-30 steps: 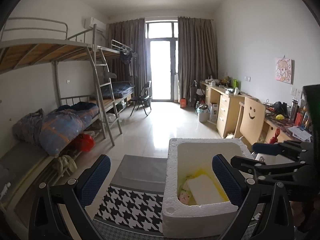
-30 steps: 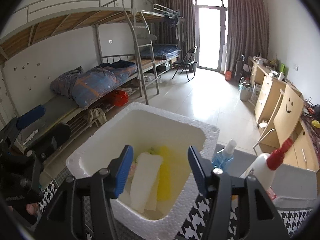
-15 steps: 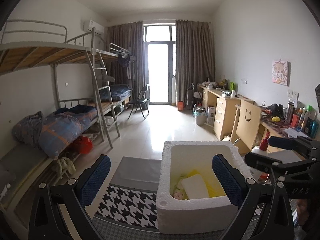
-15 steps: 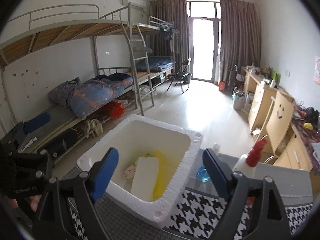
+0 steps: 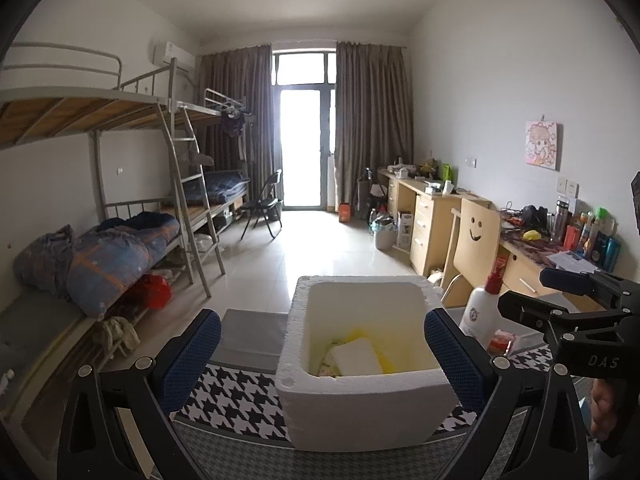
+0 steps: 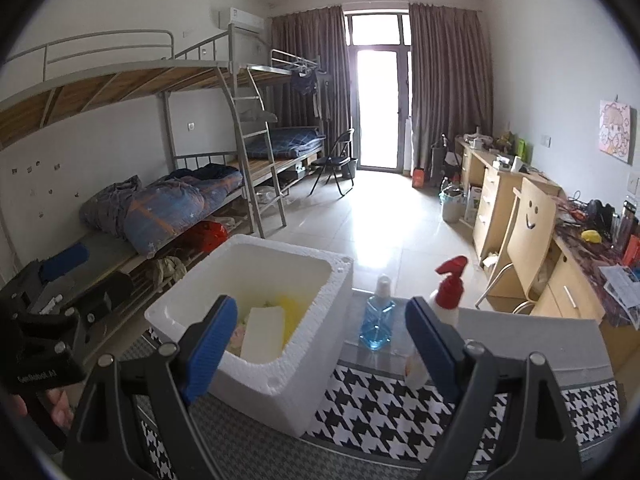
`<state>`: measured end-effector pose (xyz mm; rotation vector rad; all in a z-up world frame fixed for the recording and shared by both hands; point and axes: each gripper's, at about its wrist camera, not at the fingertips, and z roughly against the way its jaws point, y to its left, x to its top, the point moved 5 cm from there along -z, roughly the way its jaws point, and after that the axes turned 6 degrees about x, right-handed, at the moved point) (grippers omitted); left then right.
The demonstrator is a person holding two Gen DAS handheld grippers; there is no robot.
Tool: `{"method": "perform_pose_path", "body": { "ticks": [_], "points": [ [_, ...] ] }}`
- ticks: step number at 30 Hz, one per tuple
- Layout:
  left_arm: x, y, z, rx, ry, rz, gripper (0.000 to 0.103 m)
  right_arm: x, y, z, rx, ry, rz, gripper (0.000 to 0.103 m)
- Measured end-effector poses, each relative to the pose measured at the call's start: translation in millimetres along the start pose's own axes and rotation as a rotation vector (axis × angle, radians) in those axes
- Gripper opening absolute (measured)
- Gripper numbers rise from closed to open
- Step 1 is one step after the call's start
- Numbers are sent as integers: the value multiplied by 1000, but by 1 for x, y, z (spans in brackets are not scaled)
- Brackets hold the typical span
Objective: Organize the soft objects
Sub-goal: 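Withdraw both tools from the foam box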
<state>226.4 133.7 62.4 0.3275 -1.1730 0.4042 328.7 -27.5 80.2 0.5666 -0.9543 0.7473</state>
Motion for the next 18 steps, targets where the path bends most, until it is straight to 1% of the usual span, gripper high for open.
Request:
{"method": "perform_pose_path", "body": {
  "ticks": [9,18],
  "points": [
    [-1,-14,18,-24,-18,-20,102,-4,-5,32,-15,-49,-6,89],
    [-5,-26,33,-62,-32,-34,102,-14,-18,59,-56,-93,-22,89]
  ]
}}
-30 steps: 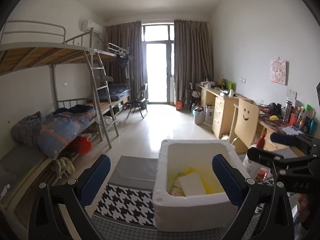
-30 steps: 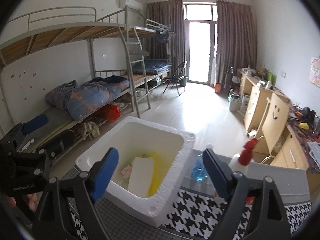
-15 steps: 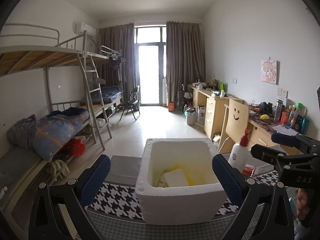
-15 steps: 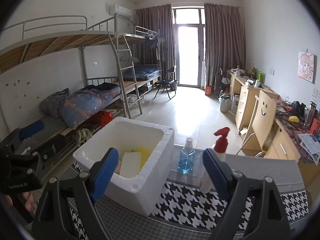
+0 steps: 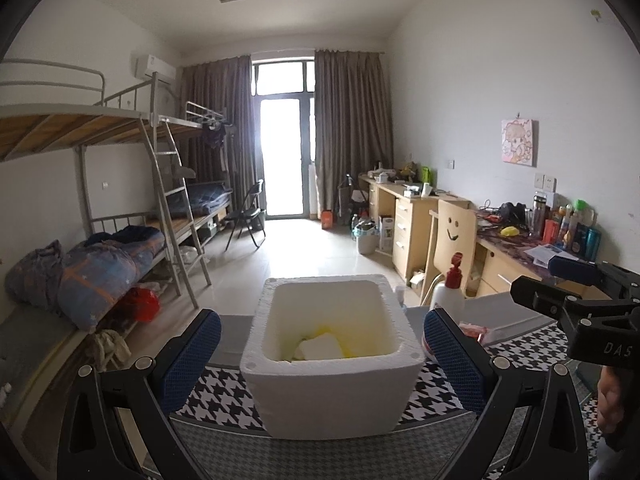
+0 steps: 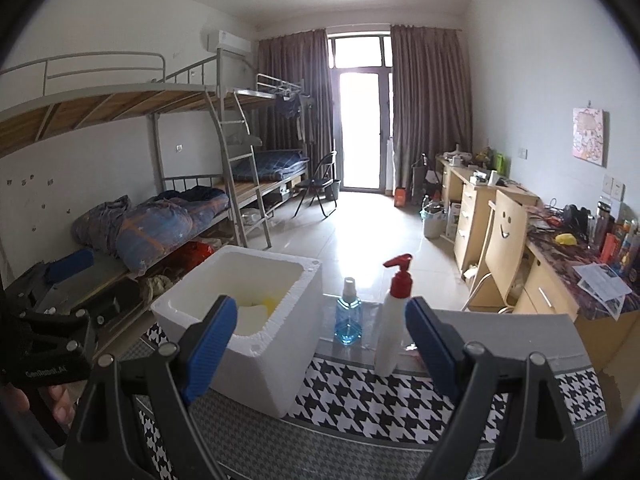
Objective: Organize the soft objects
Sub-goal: 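Withdraw both tools from the foam box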
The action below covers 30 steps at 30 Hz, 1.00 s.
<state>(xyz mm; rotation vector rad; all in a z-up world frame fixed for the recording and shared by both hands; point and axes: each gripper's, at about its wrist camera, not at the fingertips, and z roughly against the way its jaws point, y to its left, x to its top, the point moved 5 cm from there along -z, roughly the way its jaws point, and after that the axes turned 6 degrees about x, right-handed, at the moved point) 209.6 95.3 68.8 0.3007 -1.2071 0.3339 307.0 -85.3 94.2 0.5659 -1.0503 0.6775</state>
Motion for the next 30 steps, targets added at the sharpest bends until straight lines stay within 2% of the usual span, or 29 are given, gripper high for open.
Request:
{"method": "perform_pose_path", "body": {
  "ticks": [30],
  "points": [
    [-9,-35,46,-132,-50,-38,102,-24,-19,45,-51,-28,-3,89]
  ]
}}
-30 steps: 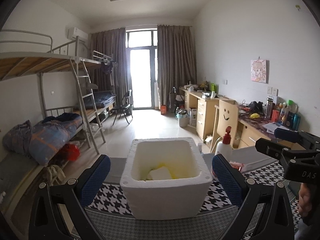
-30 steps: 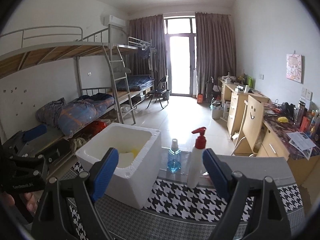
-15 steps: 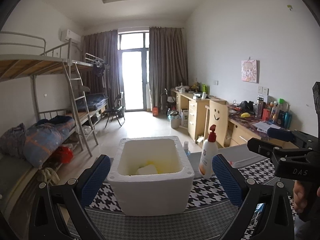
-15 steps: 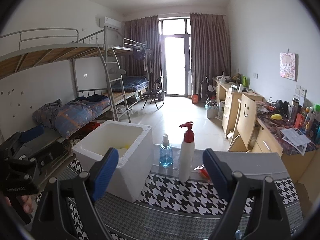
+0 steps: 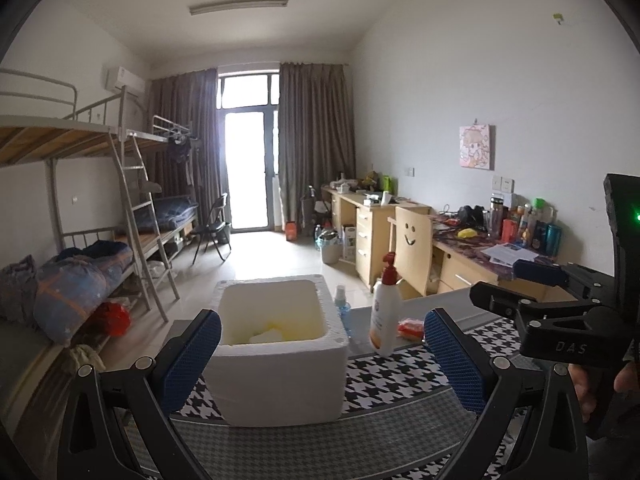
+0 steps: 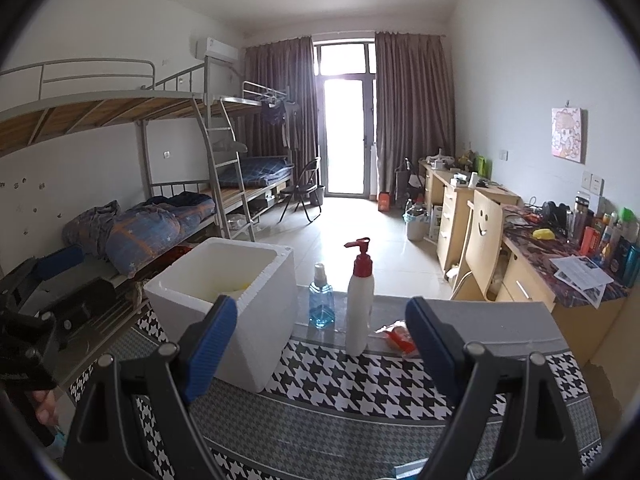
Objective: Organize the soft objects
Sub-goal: 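Withdraw both tools from the foam box, then move both tools down toward the blue face mask and grey sock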
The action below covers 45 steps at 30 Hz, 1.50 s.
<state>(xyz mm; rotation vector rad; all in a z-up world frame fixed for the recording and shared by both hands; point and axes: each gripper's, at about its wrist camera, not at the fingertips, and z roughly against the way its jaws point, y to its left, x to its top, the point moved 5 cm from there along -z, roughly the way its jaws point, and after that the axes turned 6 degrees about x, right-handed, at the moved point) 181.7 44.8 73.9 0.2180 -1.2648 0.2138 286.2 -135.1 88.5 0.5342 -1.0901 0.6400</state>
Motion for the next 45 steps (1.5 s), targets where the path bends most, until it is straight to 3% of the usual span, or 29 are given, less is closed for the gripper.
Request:
{"method": "perform_pose_path", "body": {
  "ticks": [19,39,45],
  "points": [
    [-9,-21,13,9,-12,-21,102,-16,-3,29,-29,-10,-4,89],
    [-30,-43,15,-62,-7,-26,102,-42,-16,50,-55,-14,-67,89],
    [-37,-48,9,-89,21,-27,102,-49,-21,59,-79,-27,-81,98]
  ]
}}
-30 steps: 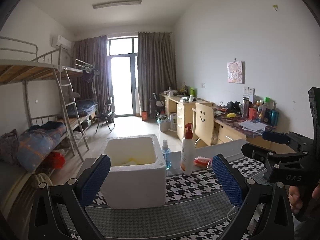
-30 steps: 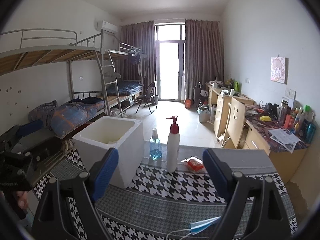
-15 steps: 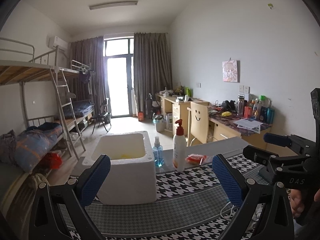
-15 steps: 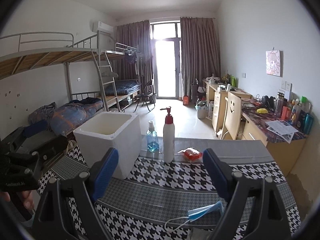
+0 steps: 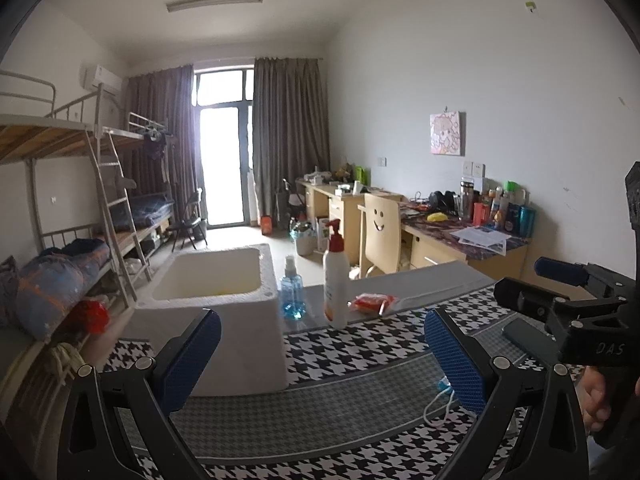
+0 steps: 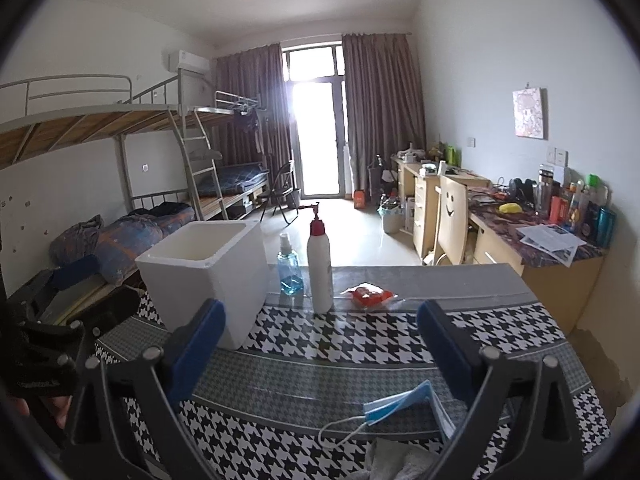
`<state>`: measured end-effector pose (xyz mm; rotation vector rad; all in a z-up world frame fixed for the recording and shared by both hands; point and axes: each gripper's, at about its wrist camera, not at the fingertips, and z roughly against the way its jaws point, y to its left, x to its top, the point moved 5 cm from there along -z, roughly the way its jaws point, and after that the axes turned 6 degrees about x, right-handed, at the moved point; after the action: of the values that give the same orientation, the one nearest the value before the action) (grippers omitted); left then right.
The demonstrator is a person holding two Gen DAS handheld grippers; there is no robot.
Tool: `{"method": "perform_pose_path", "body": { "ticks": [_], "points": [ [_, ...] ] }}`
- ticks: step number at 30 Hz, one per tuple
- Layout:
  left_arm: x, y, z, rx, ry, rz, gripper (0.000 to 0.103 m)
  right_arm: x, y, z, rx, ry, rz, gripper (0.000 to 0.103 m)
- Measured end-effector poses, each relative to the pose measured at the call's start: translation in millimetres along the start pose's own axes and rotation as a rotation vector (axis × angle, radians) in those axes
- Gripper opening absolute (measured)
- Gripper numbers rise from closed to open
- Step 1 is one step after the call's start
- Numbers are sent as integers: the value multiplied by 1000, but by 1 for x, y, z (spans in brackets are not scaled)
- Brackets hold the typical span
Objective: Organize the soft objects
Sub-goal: 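Move both tools down toward the blue face mask and grey sock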
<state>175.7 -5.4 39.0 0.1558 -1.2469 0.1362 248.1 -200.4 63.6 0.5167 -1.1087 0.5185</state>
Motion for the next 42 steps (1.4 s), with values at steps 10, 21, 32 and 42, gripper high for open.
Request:
{"method": "perform_pose_path", "body": {
  "ticks": [10,21,32,42],
  "points": [
    [-8,-10,-2,-41,22,5,102,-9,-11,4,-30,12,-14,98],
    [-20,-28,-3,-105,53,-12,102,-19,-25,7,-83,33,-28,98],
    [-33,-53,-2,-172,85,-15,102,-30,-39,14,-124,58,-48,98],
    [-47,-76,-7,-212,130,-31,102,-38,-53,19,-154,72,-69,98]
  ]
}}
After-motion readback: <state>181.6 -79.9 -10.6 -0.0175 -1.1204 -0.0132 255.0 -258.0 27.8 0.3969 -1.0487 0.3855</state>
